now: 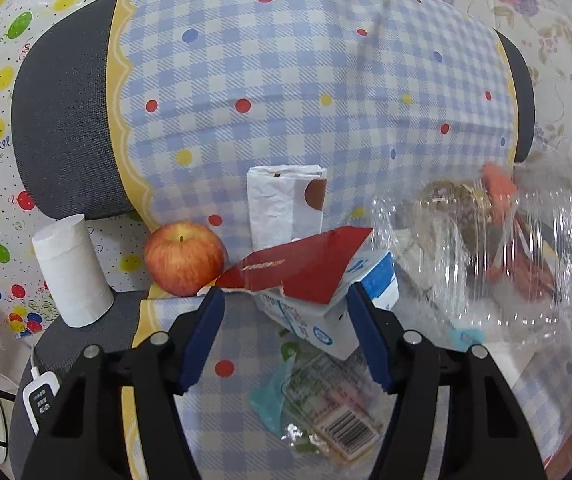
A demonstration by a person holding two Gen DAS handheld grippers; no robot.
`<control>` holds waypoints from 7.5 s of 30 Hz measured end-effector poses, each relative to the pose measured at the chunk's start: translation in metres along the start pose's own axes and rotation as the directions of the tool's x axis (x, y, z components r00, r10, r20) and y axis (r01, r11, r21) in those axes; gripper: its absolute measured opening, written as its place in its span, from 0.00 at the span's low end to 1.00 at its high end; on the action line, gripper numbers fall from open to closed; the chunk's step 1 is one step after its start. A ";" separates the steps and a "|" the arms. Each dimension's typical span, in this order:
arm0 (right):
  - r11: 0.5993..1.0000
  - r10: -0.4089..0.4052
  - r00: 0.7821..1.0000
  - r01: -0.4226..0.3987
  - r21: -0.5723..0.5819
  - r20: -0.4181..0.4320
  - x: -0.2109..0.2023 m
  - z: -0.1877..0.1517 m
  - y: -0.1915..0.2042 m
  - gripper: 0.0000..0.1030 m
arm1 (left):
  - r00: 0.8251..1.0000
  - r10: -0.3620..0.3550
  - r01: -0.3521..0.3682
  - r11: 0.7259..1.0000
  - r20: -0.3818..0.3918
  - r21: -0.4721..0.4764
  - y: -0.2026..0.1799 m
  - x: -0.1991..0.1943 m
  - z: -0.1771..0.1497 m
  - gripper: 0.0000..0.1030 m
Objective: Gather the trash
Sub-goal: 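Grasp the red card with the left tool while the right tool holds the plastic box, then carry the clear plastic box to the pink bin and open the right tool, then bring both tools back over the chair seat, then close the left tool on the clear plastic wrapper with a barcode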
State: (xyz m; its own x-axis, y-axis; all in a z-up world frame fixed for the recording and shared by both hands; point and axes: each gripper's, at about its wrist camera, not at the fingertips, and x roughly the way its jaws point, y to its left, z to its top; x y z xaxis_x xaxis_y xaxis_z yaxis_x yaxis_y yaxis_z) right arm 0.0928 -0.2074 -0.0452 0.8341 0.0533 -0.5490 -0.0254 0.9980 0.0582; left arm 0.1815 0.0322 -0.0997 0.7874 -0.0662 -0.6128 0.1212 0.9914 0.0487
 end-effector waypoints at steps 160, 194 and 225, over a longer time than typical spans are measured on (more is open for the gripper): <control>0.997 -0.072 0.996 0.070 -0.036 -0.057 -0.077 -0.060 -0.020 0.65 | 0.997 -0.055 0.054 0.998 -0.055 -0.032 -0.026 -0.092 -0.093 0.89; 0.998 -0.051 0.993 0.047 -0.041 -0.102 -0.050 -0.064 -0.012 0.64 | 0.977 -0.169 0.169 0.986 -0.130 -0.007 -0.043 -0.066 -0.103 0.00; 0.999 -0.040 0.990 0.042 0.011 -0.138 -0.049 -0.081 -0.029 0.64 | 0.983 -0.168 0.185 0.924 -0.077 0.334 -0.101 -0.068 -0.118 0.56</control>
State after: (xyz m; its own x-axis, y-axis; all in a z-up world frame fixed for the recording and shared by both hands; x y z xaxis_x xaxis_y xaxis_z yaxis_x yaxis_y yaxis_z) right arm 0.0083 -0.2360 -0.0877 0.7502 0.0172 -0.6609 0.0159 0.9989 0.0441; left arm 0.0439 -0.0500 -0.1560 0.7070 -0.2234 -0.6710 0.4592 0.8666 0.1954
